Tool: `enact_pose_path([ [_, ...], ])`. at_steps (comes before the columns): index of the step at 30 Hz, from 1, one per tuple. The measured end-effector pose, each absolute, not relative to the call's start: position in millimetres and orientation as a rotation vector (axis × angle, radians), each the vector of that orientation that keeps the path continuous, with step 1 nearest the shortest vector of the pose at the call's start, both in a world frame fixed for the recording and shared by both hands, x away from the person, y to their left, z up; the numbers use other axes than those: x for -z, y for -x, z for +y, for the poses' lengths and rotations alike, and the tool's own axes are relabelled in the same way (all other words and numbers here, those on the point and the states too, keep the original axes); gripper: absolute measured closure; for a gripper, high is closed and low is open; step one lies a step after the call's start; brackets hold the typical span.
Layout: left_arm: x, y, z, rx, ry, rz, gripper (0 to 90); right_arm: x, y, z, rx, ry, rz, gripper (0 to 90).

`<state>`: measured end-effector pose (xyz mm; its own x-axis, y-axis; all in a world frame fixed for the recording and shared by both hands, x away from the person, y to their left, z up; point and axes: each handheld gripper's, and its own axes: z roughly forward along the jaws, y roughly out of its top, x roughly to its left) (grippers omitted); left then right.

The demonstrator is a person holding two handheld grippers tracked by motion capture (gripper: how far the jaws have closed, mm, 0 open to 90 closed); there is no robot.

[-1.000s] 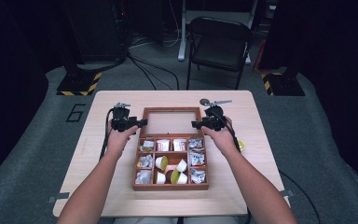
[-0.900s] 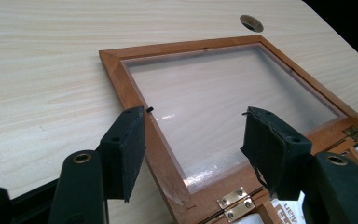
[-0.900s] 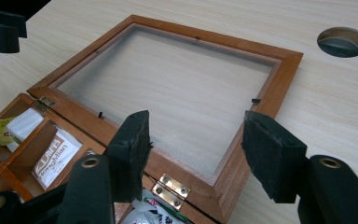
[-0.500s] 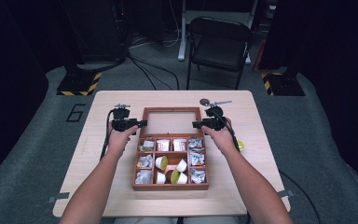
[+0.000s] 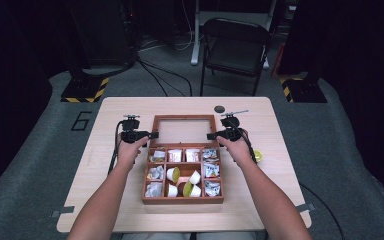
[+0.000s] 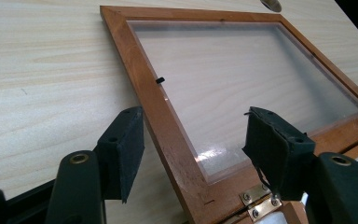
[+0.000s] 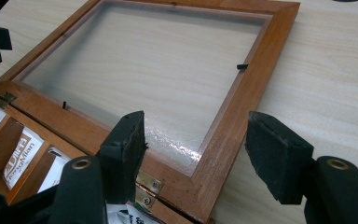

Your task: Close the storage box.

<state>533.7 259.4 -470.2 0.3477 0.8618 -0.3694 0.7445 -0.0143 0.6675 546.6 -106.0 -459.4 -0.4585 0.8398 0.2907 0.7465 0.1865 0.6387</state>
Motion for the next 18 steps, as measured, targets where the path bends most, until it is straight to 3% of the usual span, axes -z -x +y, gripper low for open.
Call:
enact_pose_path([
  [18,478.8,-536.5,257.1,-0.147,-1.788,1.437,36.5,468.7,-548.7,-102.9,-1.128,-1.594,2.336,36.1],
])
